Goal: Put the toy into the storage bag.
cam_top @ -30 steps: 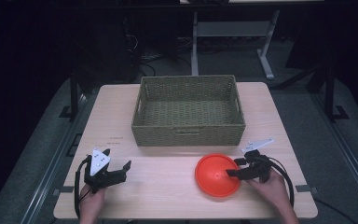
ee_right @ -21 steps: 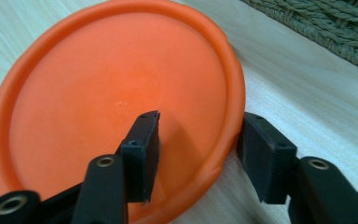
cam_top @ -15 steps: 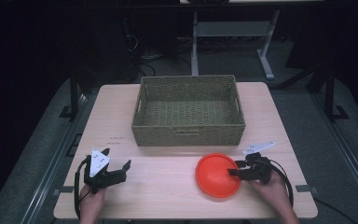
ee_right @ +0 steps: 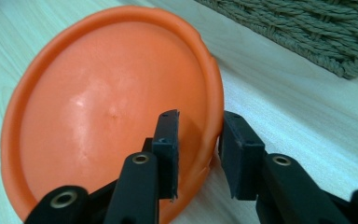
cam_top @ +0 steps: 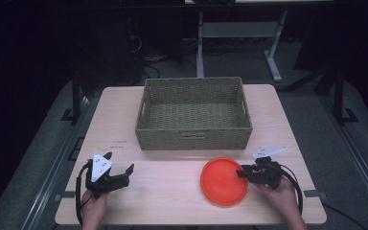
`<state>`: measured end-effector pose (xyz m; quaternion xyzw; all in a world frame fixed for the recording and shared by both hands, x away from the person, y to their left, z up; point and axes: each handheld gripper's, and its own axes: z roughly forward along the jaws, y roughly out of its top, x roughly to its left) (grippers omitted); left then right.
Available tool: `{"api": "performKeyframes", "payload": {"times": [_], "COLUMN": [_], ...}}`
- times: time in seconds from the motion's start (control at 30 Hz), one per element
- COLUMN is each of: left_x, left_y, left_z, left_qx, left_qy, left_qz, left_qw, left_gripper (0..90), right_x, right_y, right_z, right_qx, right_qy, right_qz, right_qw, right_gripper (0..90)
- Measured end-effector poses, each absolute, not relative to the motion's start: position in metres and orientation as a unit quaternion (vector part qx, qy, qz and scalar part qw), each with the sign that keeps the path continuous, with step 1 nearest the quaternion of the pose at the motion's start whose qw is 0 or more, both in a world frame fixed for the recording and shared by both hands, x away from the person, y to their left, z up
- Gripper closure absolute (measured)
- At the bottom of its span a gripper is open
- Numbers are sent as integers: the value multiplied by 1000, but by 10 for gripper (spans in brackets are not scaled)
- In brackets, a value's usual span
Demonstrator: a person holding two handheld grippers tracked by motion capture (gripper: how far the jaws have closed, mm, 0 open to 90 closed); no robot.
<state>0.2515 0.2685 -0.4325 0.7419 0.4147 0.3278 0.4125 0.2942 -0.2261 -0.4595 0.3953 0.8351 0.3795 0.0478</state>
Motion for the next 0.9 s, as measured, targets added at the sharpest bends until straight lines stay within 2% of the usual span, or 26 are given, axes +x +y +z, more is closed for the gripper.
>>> {"api": "performKeyframes", "payload": {"times": [0.3,0.9], "left_x": [251,252], "left_y": [270,268], "left_z": [-432,-433], "left_qx": [740,745], "left_qy": [416,412], "left_qz": [328,329], "left_qw": [415,410], "left_gripper": [129,129], "right_x": [288,285], "right_y": [-234,-235], "right_z": [-451,-439], "right_qx": [400,421], "right_qy": [813,800], "right_qz": [421,428], "right_qw": [42,12], "right_gripper": [779,820]}}
